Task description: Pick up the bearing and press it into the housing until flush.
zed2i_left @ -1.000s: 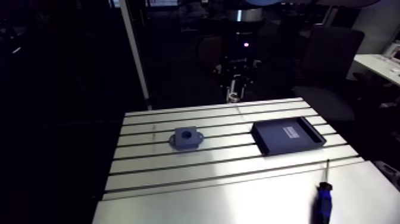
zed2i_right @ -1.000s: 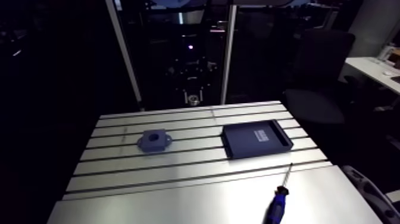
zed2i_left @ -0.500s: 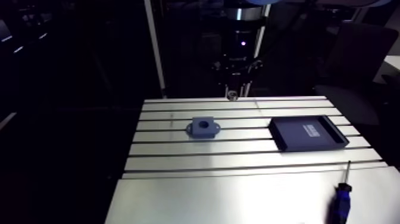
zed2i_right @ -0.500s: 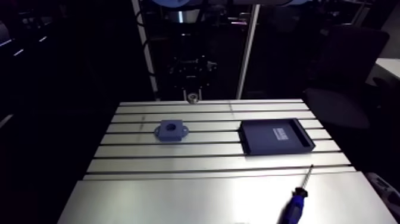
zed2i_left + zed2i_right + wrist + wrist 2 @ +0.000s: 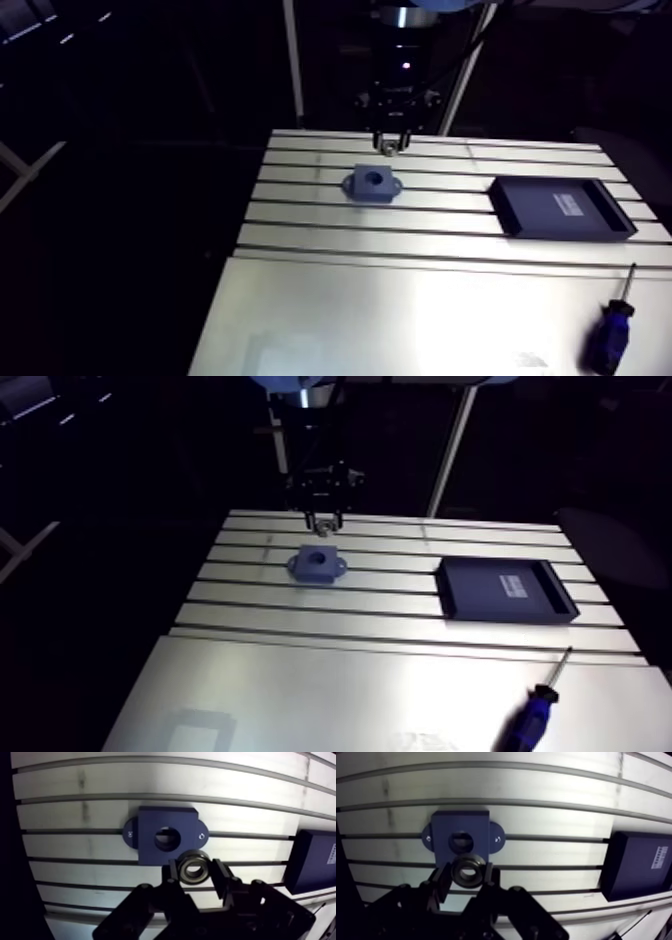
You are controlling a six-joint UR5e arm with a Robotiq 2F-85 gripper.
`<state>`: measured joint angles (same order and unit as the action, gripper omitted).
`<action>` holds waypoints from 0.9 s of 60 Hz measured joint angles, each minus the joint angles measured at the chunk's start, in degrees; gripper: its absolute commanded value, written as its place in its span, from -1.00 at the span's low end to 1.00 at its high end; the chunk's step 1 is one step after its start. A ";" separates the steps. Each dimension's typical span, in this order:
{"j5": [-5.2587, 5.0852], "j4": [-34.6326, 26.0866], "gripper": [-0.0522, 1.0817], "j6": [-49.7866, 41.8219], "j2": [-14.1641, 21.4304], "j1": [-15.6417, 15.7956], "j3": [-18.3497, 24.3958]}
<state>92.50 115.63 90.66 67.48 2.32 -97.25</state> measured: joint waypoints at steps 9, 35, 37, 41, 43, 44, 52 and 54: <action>0.02 1.08 0.27 -0.41 -0.70 0.56 -0.26; 0.01 3.12 0.28 -0.54 -2.84 1.58 -0.45; 0.01 3.23 0.28 -0.50 -2.94 1.67 -0.47; 0.00 3.44 0.28 -0.43 -3.11 1.83 -0.53; 0.01 3.55 0.28 -0.40 -3.18 1.90 -0.57; 0.01 3.58 0.28 -0.39 -3.21 1.92 -0.58; 0.00 3.88 0.28 -0.24 -3.64 2.10 -0.75; 0.00 3.91 0.28 -0.22 -3.74 2.11 -0.77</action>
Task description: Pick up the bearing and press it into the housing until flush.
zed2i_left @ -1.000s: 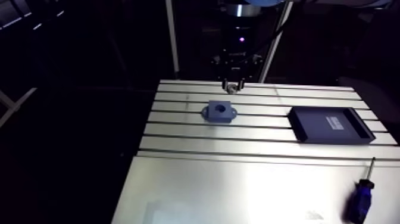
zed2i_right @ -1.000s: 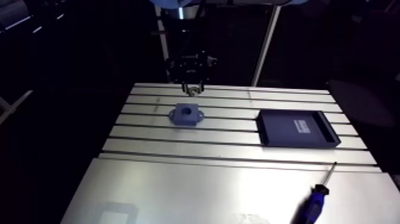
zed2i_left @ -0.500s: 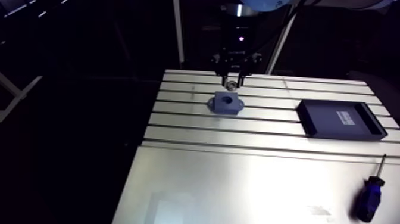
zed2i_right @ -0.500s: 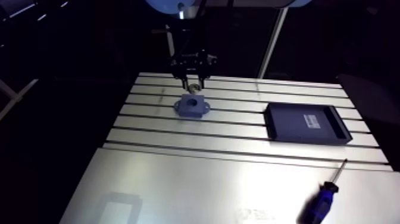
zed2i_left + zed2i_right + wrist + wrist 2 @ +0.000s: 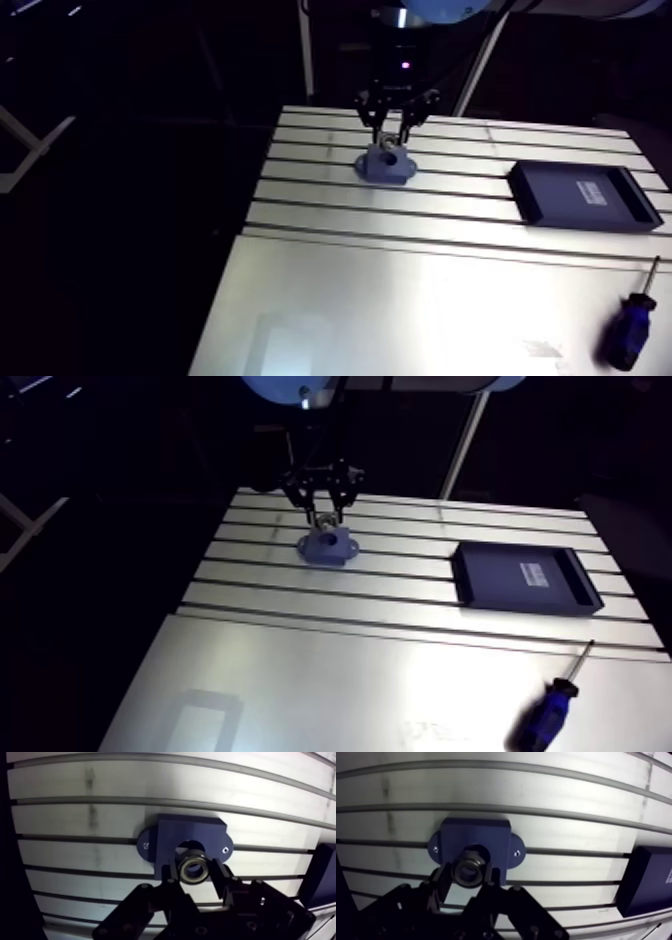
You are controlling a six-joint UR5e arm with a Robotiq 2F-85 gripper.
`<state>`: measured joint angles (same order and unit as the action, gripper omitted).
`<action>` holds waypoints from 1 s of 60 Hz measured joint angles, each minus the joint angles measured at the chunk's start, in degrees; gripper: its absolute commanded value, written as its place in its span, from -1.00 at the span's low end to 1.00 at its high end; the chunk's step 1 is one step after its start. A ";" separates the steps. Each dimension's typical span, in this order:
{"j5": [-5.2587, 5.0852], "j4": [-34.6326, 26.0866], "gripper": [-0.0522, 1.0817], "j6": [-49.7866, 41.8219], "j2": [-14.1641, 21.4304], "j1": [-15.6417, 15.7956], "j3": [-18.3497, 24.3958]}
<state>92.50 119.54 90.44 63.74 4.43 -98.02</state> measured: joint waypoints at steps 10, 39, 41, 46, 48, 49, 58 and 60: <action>0.00 0.09 0.28 0.11 -0.48 0.03 -0.05; 0.02 0.20 0.28 0.29 -1.23 0.05 -0.42; 0.02 0.20 0.28 0.30 -1.26 0.05 -0.43; 0.01 0.21 0.28 0.33 -1.31 0.03 -0.44; 0.01 0.21 0.28 0.34 -1.33 0.02 -0.45; 0.01 0.21 0.28 0.34 -1.34 0.01 -0.44; 0.00 0.49 0.28 0.37 -1.55 -0.03 -0.43; -0.01 0.70 0.28 0.38 -1.59 -0.04 -0.44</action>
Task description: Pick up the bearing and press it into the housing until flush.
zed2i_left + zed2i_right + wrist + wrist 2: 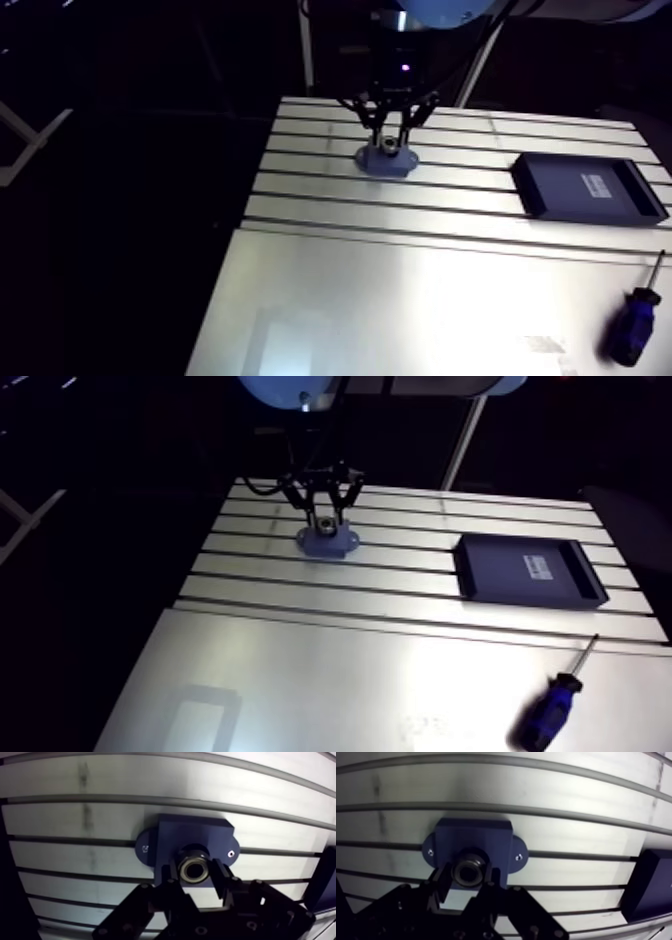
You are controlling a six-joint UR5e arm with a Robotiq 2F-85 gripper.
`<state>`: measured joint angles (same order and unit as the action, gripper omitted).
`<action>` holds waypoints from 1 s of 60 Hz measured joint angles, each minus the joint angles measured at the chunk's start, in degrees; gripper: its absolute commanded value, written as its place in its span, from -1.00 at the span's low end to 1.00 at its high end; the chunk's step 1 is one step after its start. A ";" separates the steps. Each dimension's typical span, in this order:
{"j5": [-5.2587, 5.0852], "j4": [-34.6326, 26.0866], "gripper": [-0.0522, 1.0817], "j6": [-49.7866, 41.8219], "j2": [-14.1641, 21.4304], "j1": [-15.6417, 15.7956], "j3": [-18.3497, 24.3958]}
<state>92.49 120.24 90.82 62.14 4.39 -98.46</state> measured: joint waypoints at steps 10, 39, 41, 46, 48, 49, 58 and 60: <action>-0.04 1.10 0.28 0.07 -0.37 -0.05 -0.09; -0.21 1.65 0.29 0.10 -0.66 -0.09 -0.12; -0.24 1.65 0.29 0.10 -0.66 -0.09 -0.14; -0.30 1.65 0.29 0.10 -0.66 -0.09 -0.17; -0.33 1.64 0.29 0.10 -0.67 -0.09 -0.19; -0.34 1.64 0.29 0.10 -0.67 -0.08 -0.20; -0.40 1.64 0.29 0.10 -0.67 -0.08 -0.34; -0.40 1.63 0.29 0.10 -0.67 -0.08 -0.37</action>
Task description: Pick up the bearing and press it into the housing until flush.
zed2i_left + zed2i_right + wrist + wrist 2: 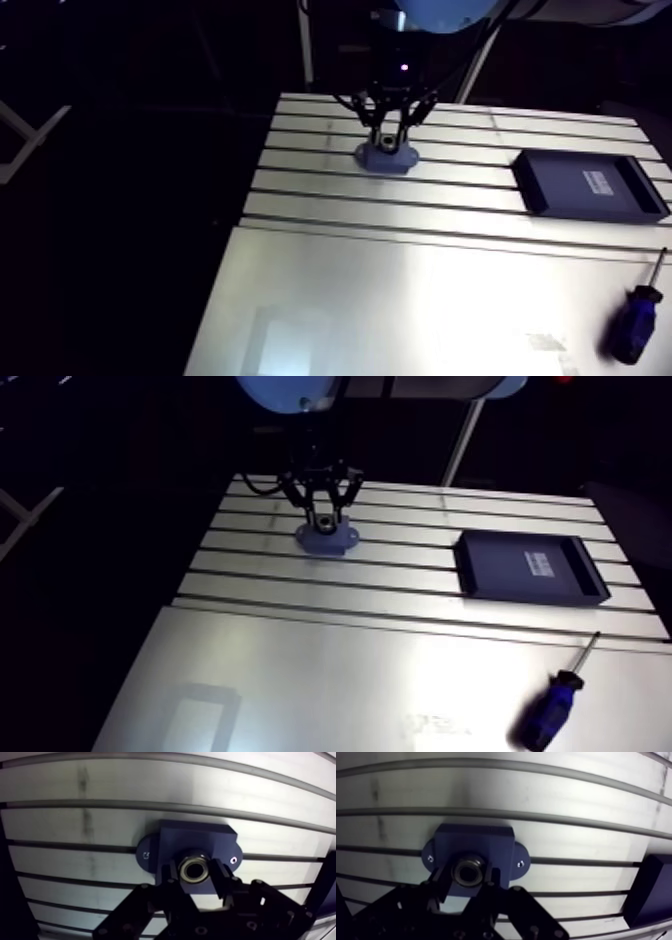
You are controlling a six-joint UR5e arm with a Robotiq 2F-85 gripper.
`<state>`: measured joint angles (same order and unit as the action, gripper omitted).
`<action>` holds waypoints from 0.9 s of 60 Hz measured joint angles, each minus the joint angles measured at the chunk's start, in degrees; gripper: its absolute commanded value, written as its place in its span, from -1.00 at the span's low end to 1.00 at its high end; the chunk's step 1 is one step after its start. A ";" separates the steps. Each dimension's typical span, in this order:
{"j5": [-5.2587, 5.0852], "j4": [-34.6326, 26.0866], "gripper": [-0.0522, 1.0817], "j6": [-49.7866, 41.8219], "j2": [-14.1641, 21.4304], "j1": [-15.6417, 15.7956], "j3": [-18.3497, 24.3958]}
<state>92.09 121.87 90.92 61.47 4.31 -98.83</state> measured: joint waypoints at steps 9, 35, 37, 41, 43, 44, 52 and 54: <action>0.01 0.00 0.29 0.00 0.00 0.00 -0.14; 0.06 0.08 0.29 0.00 0.01 -0.10 -0.54; 0.06 0.08 0.29 0.00 0.01 -0.12 -0.55; 0.06 0.08 0.29 0.03 0.01 -0.13 -0.57; 0.06 0.08 0.29 0.06 0.02 -0.14 -0.58; 0.06 0.09 0.29 0.07 0.01 -0.14 -0.59; 0.06 0.09 0.29 0.23 0.01 -0.23 -0.61; 0.03 0.07 0.29 0.25 -0.01 -0.27 -0.62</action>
<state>92.12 121.94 91.17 61.46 4.04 -99.45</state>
